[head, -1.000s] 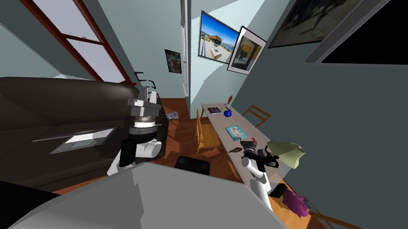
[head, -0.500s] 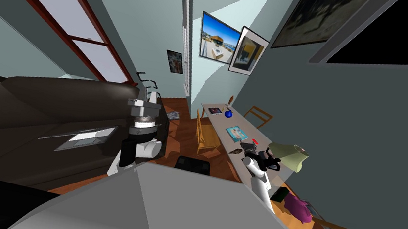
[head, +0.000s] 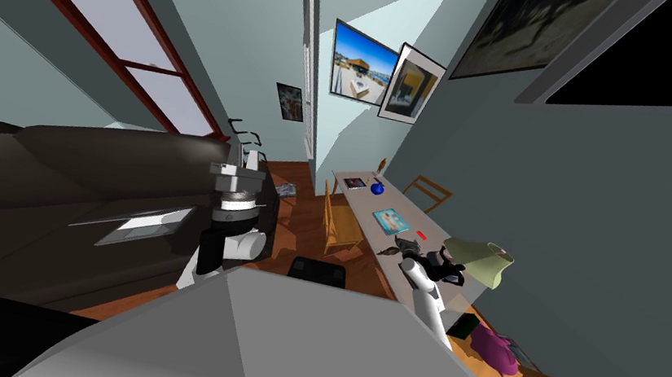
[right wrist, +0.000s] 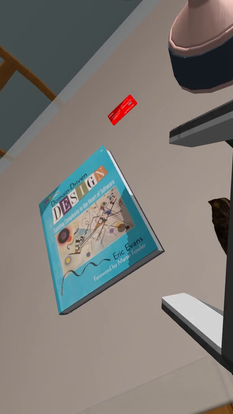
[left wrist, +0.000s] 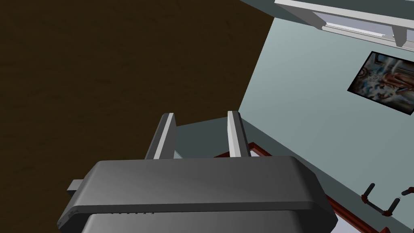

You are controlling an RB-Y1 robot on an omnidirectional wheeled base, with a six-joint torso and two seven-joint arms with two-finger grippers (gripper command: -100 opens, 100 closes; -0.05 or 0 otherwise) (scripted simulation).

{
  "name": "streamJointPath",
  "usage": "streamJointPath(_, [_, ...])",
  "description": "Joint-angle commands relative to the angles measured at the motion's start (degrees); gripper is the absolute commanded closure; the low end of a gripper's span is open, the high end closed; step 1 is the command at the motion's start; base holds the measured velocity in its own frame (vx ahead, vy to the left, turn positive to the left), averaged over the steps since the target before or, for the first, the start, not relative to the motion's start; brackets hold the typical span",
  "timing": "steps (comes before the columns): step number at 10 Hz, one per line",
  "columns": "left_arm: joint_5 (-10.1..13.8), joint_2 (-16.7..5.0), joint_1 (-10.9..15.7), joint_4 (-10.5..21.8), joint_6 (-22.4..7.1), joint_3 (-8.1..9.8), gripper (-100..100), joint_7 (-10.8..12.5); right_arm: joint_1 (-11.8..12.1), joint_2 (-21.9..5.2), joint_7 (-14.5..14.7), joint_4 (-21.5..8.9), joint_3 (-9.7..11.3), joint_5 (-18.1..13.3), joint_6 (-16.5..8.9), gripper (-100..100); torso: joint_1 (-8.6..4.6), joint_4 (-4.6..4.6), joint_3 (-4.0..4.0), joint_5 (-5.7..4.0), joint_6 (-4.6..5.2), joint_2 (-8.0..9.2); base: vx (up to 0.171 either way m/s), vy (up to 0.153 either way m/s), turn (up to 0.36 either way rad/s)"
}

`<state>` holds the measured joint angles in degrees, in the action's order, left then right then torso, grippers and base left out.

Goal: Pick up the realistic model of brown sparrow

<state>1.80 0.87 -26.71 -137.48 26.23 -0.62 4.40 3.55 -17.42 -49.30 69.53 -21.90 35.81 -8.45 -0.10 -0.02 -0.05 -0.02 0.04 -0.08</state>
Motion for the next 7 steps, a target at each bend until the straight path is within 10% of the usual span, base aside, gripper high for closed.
streamJointPath(1, [0.00, 0.00, 0.00, 0.00, 0.00, 0.00, 0, 0.00, -1.29, -0.06, -2.86, -2.86, -1.74, 1.96, -2.86, -100, 0.00, 0.00, 0.00, 0.00, 0.00, 0.00, 0.018, -0.019, 0.038])
streamJointPath(7, [0.00, 0.00, 0.00, 0.00, 0.00, 0.00, 0, 0.00, -5.18, 0.10, -11.59, -11.23, -5.81, 6.51, -9.53, -100, 0.02, 0.01, 0.02, 0.01, 0.00, 0.03, 0.013, -0.015, 0.022])
